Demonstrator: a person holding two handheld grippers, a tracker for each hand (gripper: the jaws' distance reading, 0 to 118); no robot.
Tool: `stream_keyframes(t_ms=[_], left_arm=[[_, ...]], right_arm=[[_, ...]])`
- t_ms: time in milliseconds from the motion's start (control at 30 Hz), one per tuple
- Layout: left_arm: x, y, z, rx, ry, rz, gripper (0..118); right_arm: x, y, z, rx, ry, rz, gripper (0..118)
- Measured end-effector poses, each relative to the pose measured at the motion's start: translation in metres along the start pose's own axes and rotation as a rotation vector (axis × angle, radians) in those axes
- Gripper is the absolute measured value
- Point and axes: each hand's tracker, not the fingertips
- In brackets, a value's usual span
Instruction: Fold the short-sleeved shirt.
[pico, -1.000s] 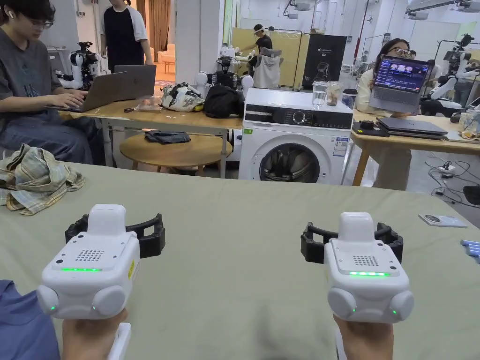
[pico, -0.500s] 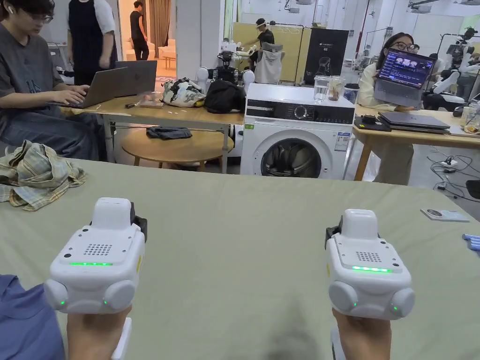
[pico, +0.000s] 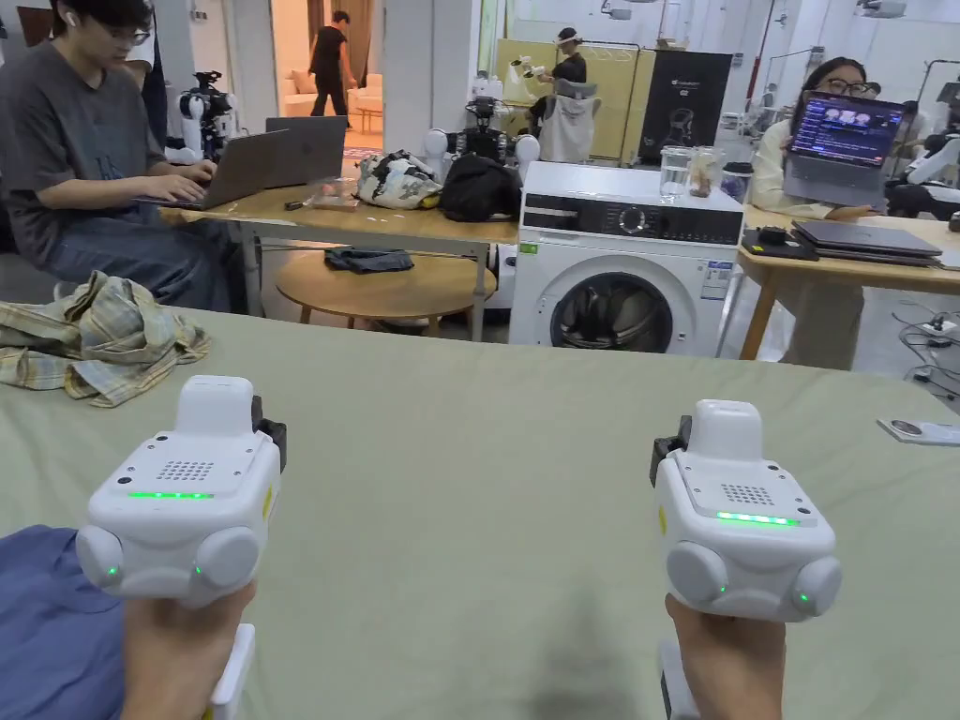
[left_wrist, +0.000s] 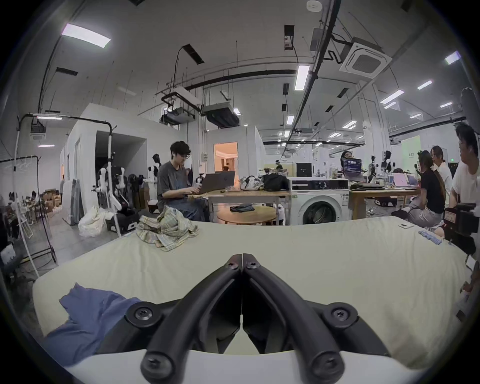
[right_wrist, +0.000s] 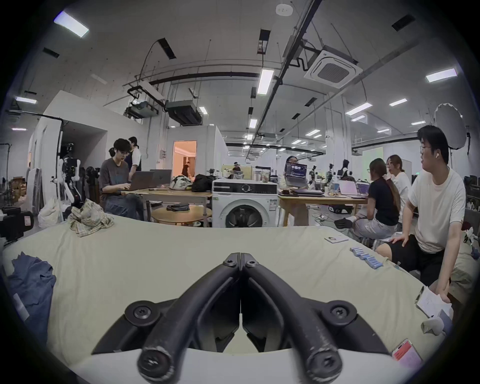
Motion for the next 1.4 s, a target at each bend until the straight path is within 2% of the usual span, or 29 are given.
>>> stream_keyframes(t_ms=[200, 367, 567, 700, 733, 767, 800, 900, 1033, 1133, 1200, 1267, 1300, 1367, 1400], left_arm=[[-0.061, 0.011, 0.021, -0.059, 0.071, -0.001, 0], [-0.116, 0.016, 0.036, -0.183, 0.14, -0.004, 0], [-0.192, 0.008, 0.04, -0.518, 0.087, 0.119, 0], [-0.22, -0.014, 0.039, -0.673, 0.104, 0.121, 0], [-0.227, -0.021, 0.036, -0.705, 0.097, 0.13, 3], [-0.234, -0.027, 0.032, -0.75, 0.094, 0.153, 16], [-0.24, -0.033, 0.027, -0.789, 0.098, 0.185, 38], [-0.253, -0.052, 0.015, -0.844, 0.102, 0.27, 68], [-0.257, -0.082, -0.009, -0.906, 0.096, 0.304, 75], [-0.249, -0.114, -0.029, -1.012, 0.103, 0.26, 78], [-0.236, -0.136, -0.037, -1.078, 0.099, 0.168, 81], [-0.224, -0.13, -0.024, -0.966, 0.116, 0.09, 80], [-0.221, -0.13, -0.026, -0.991, 0.141, 0.127, 73], [-0.217, -0.126, -0.02, -0.973, 0.135, 0.134, 45], [-0.214, -0.125, -0.017, -0.96, 0.111, 0.127, 28]], right_arm=[[-0.073, 0.004, 0.01, -0.028, 0.094, 0.029, 0], [-0.129, -0.001, 0.013, -0.062, 0.191, 0.041, 0], [-0.181, -0.008, 0.021, -0.089, 0.289, 0.062, 0], [-0.203, -0.013, 0.025, -0.106, 0.331, 0.074, 0], [-0.207, -0.014, 0.026, -0.111, 0.341, 0.077, 0], [-0.21, -0.015, 0.027, -0.115, 0.352, 0.082, 0], [-0.212, -0.016, 0.028, -0.117, 0.357, 0.087, 0], [-0.215, -0.021, 0.027, -0.123, 0.364, 0.103, 0], [-0.211, -0.028, 0.026, -0.136, 0.357, 0.12, 0], [-0.206, -0.033, 0.023, -0.149, 0.346, 0.129, 0], [-0.203, -0.036, 0.021, -0.156, 0.335, 0.141, 0], [-0.201, -0.039, 0.018, -0.165, 0.322, 0.154, 0], [-0.199, -0.04, 0.017, -0.169, 0.319, 0.154, 0], [-0.198, -0.043, 0.016, -0.171, 0.314, 0.148, 0], [-0.199, -0.044, 0.015, -0.178, 0.309, 0.148, 0]])
